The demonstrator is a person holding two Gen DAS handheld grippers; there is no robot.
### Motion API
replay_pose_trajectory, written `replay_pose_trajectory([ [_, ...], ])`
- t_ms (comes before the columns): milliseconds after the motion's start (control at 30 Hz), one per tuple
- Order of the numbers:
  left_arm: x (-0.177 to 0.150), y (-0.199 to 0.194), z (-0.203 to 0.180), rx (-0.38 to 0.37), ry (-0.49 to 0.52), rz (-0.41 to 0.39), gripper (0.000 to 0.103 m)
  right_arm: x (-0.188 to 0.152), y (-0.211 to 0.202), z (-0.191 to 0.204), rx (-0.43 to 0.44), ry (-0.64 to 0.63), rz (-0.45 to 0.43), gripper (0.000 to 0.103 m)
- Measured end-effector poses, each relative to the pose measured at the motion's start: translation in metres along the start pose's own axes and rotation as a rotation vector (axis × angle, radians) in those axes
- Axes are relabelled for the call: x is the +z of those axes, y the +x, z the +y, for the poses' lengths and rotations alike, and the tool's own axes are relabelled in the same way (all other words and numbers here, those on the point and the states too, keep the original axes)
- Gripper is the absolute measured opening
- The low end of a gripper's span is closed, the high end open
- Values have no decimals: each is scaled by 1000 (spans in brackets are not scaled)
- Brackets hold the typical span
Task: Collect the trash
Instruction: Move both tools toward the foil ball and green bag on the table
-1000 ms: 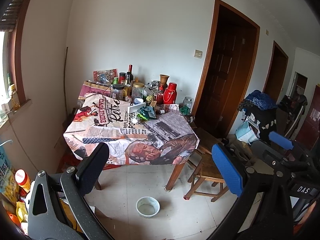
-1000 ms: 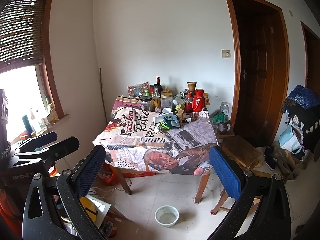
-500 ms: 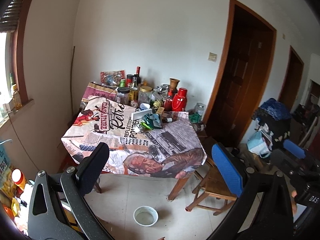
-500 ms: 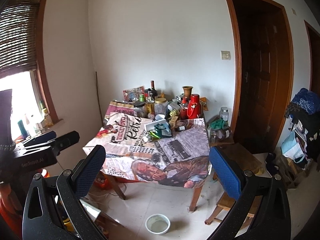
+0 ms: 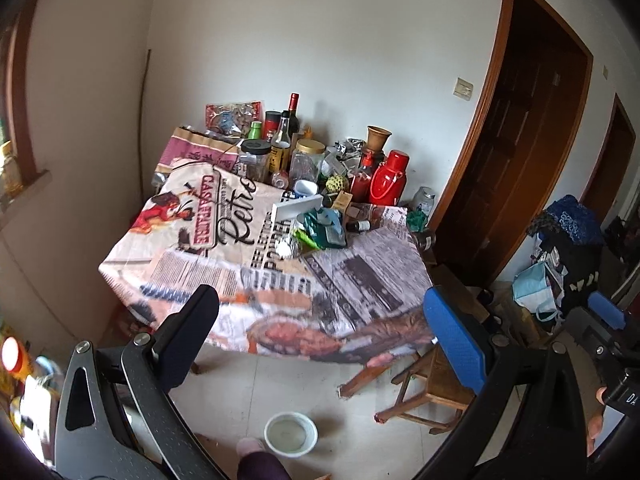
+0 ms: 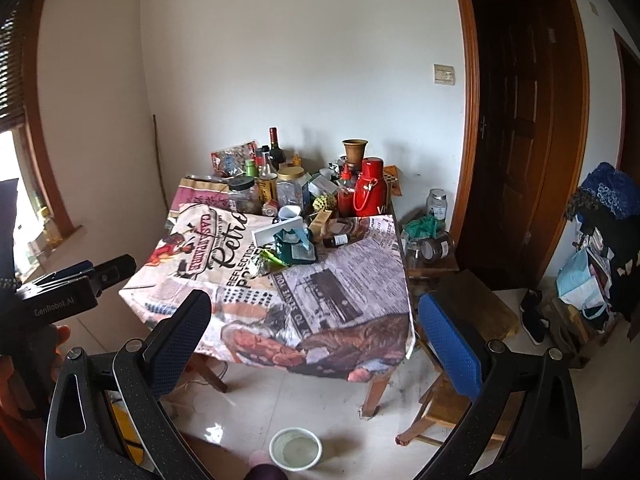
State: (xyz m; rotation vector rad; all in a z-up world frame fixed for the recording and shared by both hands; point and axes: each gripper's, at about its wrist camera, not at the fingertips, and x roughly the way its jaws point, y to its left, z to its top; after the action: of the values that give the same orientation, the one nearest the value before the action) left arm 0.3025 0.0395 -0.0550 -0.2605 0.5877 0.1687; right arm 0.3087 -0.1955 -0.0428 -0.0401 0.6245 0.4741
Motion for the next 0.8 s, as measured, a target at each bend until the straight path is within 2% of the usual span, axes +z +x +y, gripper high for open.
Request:
replay_pose_trajectory([
  [167,40,55,24,-27,43,12,103,26,46,19,-14,17,18,103],
  [367,88,117,54,-64,74,69,103,58,105,41,-30,59,36,103],
  [500,108,157,73,-69,83,99,103,70,141,49,-30,75,56,103],
  [700,111,214,82,-2,80,152,103,77,203,43,-19,72,144,103],
  [800,105,245,82,11,76,211,96,80,239,35,-8,65,203,103],
])
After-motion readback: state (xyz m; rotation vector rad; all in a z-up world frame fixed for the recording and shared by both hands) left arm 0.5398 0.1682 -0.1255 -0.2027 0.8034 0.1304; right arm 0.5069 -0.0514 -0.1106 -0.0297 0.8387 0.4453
